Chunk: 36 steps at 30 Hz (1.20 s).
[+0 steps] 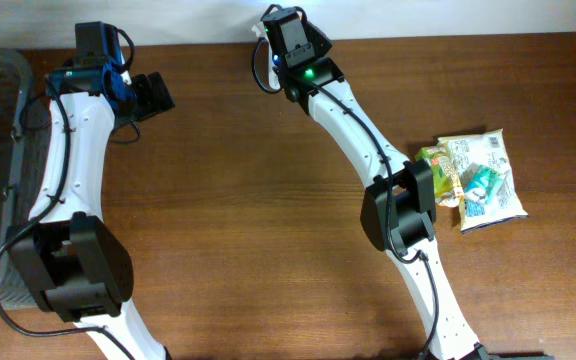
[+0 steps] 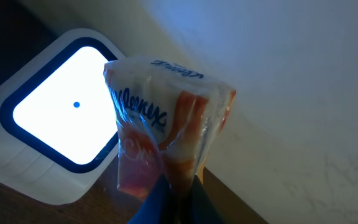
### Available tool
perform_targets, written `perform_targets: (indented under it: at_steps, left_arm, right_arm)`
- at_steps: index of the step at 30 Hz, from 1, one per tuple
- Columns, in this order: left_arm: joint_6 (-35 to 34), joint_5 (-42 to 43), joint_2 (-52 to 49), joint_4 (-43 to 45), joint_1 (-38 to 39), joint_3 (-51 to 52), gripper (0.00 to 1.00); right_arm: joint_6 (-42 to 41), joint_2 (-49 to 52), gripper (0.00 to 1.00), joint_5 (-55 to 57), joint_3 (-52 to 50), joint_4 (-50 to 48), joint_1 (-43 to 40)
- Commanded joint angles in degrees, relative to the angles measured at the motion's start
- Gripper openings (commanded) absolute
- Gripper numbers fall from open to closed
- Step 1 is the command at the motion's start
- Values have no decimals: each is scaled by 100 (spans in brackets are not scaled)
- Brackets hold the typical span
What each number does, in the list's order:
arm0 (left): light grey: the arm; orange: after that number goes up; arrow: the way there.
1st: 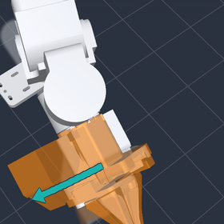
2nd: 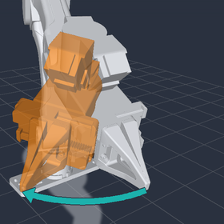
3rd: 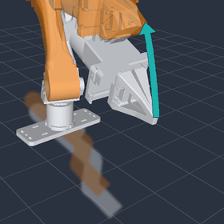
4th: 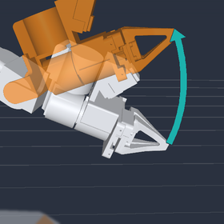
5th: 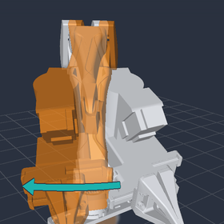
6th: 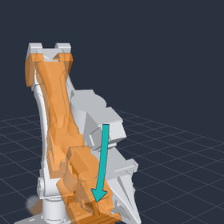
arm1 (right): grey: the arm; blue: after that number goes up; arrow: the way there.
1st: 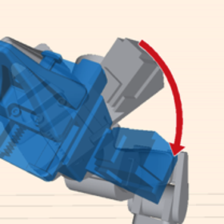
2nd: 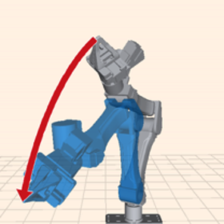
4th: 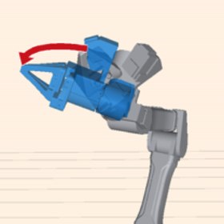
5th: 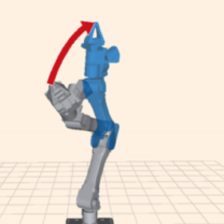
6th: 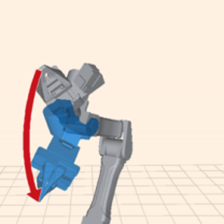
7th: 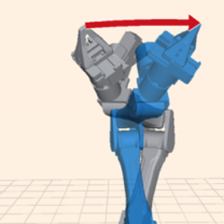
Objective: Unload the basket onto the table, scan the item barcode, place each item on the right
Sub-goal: 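Lift the Kleenex pack and hold it up to the scanner, then move the Kleenex pack right and release it near the pile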
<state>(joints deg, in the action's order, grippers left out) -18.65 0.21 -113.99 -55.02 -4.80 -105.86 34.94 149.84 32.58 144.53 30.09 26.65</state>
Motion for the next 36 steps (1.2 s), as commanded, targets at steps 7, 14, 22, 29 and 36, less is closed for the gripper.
perform_targets:
  at_steps: [7, 14, 22, 29, 36]
  left_arm:
    - [28, -15, 151, 2, -26, -85, 99]
    - [28, -15, 151, 2, -26, -85, 99]
    - [28, -15, 151, 2, -24, -85, 99]
    - [28, -15, 151, 2, -24, -85, 99]
    - [28, -15, 151, 2, -24, -85, 99]
  right_arm:
    - [44, 7, 4, -229, 22, 232, 0]
    - [280, 0, 4, -66, 22, 249, -2]
    - [1012, -1012, 4, -343, 22, 1189, 79]
    - [-2118, -3821, 4, -2188, 24, 4122, -614]
    - [-3139, -4964, 4, -2612, 22, 5698, -2855]
